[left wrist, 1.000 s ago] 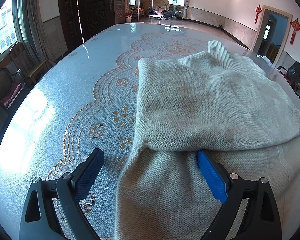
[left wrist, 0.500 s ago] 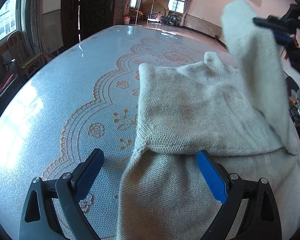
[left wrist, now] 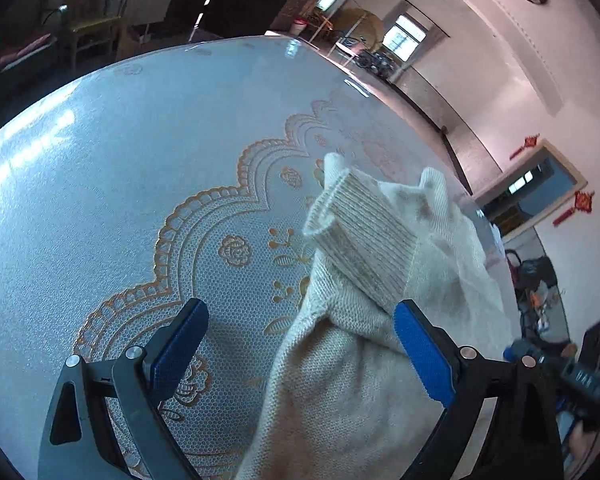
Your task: Fold clothes
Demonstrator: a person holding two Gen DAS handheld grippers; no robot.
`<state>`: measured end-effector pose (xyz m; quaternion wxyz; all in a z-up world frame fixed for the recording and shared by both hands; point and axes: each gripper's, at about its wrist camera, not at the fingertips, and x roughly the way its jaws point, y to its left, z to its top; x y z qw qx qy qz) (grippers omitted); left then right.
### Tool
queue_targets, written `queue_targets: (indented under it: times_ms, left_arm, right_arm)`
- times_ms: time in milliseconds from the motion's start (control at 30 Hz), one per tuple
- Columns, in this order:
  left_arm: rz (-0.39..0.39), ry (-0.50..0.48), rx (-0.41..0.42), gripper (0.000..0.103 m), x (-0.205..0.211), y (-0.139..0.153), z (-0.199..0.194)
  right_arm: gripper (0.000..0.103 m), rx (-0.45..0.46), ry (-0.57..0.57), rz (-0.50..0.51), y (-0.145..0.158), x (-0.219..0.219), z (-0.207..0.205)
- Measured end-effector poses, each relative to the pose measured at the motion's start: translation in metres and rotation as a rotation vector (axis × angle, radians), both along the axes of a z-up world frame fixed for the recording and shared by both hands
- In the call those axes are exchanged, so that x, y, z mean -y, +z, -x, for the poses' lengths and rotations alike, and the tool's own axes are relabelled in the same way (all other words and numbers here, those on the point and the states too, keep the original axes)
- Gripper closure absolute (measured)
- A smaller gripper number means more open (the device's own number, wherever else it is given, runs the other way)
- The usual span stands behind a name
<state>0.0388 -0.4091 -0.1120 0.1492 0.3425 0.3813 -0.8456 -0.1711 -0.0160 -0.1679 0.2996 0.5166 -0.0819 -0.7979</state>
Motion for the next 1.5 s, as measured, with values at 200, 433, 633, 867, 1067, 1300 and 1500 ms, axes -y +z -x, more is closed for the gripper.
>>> queue_targets:
  times_ms: [200, 433, 633, 867, 1067, 1300, 1500]
  left_arm:
    - [0.119, -0.103, -0.034, 0.007, -0.044, -0.004, 0.019]
    - [0.16, -0.096, -0.061, 0.008, -0.042, -0.011, 0.013]
    - [0.182, -0.097, 0.0, 0.008, -0.036, -0.008, 0.01]
    - [0.149, -0.14, -0.171, 0.008, -0.064, 0.03, 0.04]
    - [0.383, -0.218, 0.074, 0.008, -0.074, 0.002, 0.118]
    - [0.426, -0.133, 0.216, 0.007, -0.012, -0.022, 0.095]
    - [0.367, -0.08, 0.126, 0.009, -0.001, 0.0, 0.073]
  right_arm:
    - [0.079, -0.042, -0.14, -0.208, -0.035, -0.095, 0.018]
    - [0.095, -0.099, -0.29, -0.233, -0.044, -0.167, 0.033]
    - [0.08, -0.162, -0.167, -0.161, -0.016, -0.169, 0.017]
    - [0.076, -0.186, -0.176, -0.128, 0.001, -0.147, 0.038]
    - [0.076, -0.159, -0.096, -0.185, -0.024, -0.098, 0.07]
    - [0.076, -0.194, -0.002, -0.269, -0.036, -0.084, 0.071]
    - [0.075, -0.094, -0.235, -0.102, -0.035, -0.143, 0.084]
